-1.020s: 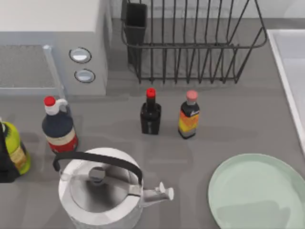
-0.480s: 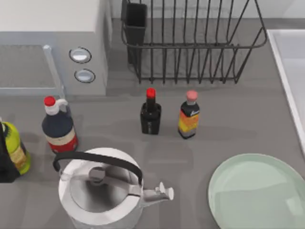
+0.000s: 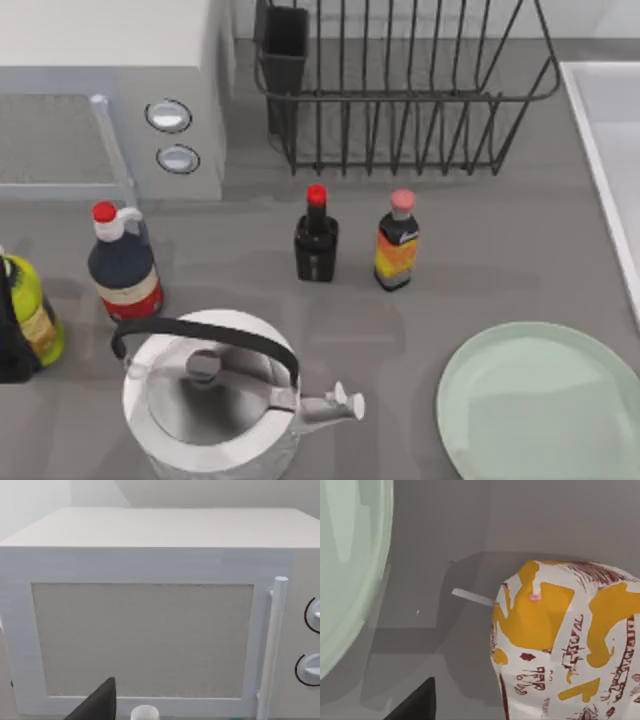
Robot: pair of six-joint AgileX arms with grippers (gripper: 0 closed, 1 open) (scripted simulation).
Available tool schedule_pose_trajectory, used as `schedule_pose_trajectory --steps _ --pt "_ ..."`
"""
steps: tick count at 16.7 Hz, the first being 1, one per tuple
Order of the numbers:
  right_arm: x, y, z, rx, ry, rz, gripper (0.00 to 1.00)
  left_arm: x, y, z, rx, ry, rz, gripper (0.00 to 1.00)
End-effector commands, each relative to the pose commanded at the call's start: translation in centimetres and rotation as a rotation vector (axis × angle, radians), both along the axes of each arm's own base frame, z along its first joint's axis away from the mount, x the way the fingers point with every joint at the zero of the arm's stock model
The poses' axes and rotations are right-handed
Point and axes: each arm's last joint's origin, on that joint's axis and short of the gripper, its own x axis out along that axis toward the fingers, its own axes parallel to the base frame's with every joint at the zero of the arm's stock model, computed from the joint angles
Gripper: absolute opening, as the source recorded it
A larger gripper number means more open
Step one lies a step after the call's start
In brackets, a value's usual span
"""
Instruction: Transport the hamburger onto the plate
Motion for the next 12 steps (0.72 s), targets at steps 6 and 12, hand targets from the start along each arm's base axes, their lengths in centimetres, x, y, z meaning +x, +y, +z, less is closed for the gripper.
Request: schedule_pose_trajectory --steps 6,12 --pt "0.1 -0.1 -5.3 -0.002 -0.014 0.0 1.0 0.0 0.0 0.0 0.0 0.0 0.0 1.0" --pt "-0.1 -0.1 -6.4 -0.001 -0.005 0.0 1.0 0.0 0.0 0.0 0.0 0.0 0.0 1.0"
